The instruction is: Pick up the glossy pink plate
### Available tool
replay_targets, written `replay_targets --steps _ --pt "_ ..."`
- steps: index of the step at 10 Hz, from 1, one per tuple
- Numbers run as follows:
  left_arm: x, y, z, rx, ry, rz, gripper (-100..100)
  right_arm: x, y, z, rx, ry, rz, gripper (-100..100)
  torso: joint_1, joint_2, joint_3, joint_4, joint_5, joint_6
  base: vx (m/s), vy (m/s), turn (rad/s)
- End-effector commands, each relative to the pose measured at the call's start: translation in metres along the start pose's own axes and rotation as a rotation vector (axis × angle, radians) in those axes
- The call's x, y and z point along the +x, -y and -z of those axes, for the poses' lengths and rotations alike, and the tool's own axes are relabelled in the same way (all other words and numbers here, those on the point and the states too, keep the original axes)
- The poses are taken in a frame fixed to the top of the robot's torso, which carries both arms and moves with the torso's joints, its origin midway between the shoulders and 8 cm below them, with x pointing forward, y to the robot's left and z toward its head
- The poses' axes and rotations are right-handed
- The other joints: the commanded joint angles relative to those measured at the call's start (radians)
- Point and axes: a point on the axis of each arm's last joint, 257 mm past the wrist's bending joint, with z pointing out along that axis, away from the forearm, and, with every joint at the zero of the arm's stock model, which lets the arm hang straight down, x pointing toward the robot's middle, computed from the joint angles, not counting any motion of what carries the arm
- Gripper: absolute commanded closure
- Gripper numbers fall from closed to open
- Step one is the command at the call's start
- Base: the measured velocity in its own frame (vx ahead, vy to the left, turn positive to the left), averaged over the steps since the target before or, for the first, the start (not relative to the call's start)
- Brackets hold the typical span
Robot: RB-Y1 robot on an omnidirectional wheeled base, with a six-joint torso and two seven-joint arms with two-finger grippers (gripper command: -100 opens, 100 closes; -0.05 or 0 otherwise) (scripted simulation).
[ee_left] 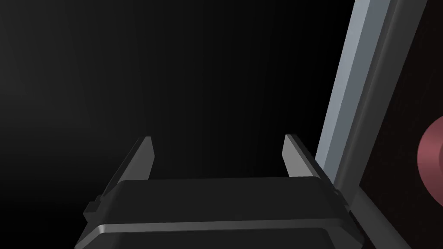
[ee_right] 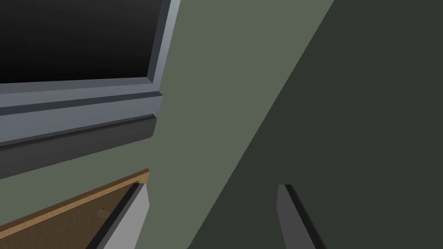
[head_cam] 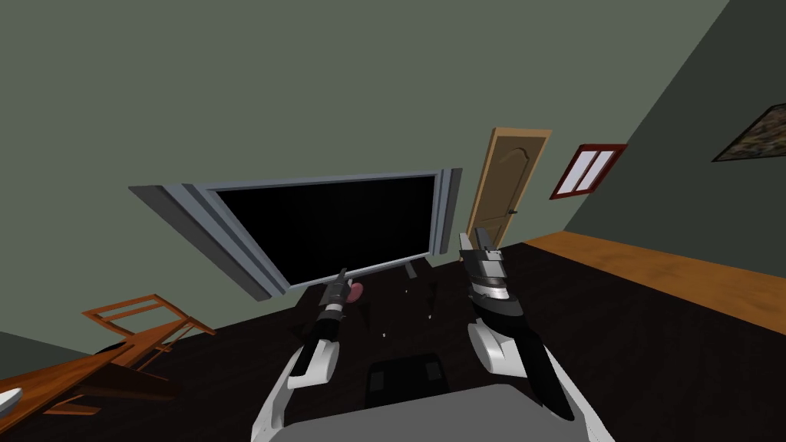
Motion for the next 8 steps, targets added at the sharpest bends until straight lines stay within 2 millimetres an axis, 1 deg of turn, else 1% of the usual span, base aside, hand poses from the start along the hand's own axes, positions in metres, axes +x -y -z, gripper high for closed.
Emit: replay_targets --steps 1,2,3,4,5,8 --pt "-0.005 -0.030 -0.001 -0.081 0.013 0.018 -100 0.000 0.000 0.000 0.000 0.000 0.000 0 0.000 0.000 0.000 0.000 0.000 0.000 0.031 -0.036 0.022" --pt "-0.008 -0.044 -0.002 -0.123 0.021 0.025 -100 0.000 0.000 0.000 0.000 0.000 0.000 0 0.000 0.000 0.000 0.000 0.000 0.000 0.037 -0.041 0.027" --pt "-0.009 -0.049 -0.001 -0.132 0.023 0.025 -100 0.000 0.000 0.000 0.000 0.000 0.000 0 0.000 -0.001 -0.001 0.000 0.000 0.000 0.032 -0.030 0.006" --pt "-0.012 -0.068 0.001 -0.182 0.032 0.030 -100 0.000 0.000 0.000 0.000 0.000 0.000 0 0.000 -0.001 0.000 0.000 0.000 0.000 0.037 -0.019 0.017" --pt "-0.012 -0.068 0.001 -0.182 0.032 0.030 -100 0.000 0.000 0.000 0.000 0.000 0.000 0 0.001 -0.001 -0.001 0.000 0.000 0.000 0.027 -0.012 0.007" --pt "-0.024 -0.120 0.010 -0.322 0.062 0.033 -100 0.000 0.000 0.000 0.000 0.000 0.000 0 0.002 -0.001 -0.001 0.000 0.000 0.000 0.042 -0.009 0.018"
